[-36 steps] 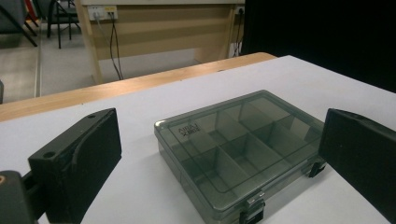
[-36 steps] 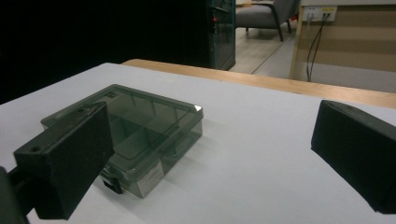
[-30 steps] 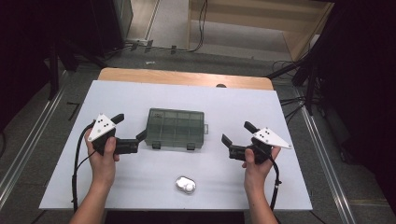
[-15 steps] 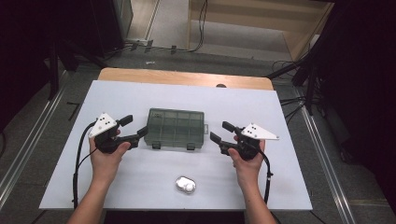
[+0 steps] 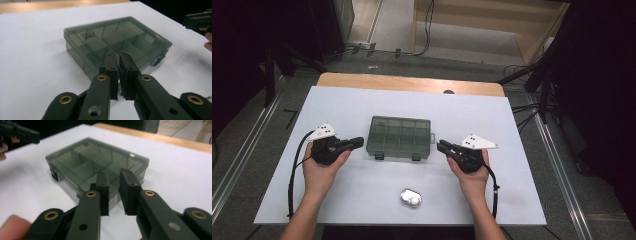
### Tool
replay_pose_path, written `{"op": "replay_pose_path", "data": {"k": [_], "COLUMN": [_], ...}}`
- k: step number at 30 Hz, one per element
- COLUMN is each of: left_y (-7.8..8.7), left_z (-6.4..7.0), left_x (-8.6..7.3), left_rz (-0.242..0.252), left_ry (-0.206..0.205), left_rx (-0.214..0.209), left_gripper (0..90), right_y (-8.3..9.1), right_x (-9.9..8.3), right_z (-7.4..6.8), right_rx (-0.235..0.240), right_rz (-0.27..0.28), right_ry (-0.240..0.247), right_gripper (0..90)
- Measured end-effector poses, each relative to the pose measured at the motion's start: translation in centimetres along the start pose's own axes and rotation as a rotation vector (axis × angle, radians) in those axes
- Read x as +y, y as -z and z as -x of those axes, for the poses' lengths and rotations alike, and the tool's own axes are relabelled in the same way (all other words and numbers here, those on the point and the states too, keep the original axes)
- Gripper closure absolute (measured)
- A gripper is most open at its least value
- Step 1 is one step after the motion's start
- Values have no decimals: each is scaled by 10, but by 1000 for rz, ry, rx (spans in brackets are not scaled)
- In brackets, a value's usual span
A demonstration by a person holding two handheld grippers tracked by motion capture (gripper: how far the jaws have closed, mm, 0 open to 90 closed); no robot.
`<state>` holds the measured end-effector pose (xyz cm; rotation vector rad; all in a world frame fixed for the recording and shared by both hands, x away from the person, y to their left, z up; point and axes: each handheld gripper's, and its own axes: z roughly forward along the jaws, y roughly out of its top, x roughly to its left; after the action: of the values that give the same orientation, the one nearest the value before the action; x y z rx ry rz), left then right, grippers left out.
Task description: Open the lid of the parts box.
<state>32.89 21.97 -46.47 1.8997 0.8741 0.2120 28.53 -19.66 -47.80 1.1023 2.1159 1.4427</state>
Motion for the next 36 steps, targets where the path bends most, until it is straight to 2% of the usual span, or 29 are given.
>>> {"op": "replay_pose_path", "data": {"k": [4, 6, 7, 10, 12, 17, 23, 32, 36], "left_y": [-7, -8, -10, -11, -14, -16, -20, -22, -23], "left_z": [-5, -6, -6, -6, -5, -4, -2, -1, -1], "left_x": [-6, -7, -9, -10, -11, -12, -14, -15, -15], "left_rz": [-77, -92, -117, -137, -181, -197, -227, -230, -228], "left_ry": [-1, -6, -14, -21, -46, -61, -89, -92, -89], "left_rx": [-26, -24, -16, -9, 8, 8, 31, 34, 35], "left_gripper": [886, 887, 887, 887, 888, 889, 888, 888, 888], "right_y": [-5, -5, -6, -6, -9, -12, -19, -26, -29], "right_x": [-2, -2, -4, -5, -7, -10, -13, -17, -18], "right_z": [-1, -1, 0, 1, 2, 1, -1, -4, -5], "right_rx": [20, 22, 24, 43, 39, 36, 36, 49, 38], "right_rz": [-41, -46, -53, -59, -84, -121, -173, -213, -218], "right_ry": [4, 4, 11, 4, 8, 17, 30, 52, 48], "right_gripper": [833, 849, 882, 883, 883, 883, 882, 882, 881]}}
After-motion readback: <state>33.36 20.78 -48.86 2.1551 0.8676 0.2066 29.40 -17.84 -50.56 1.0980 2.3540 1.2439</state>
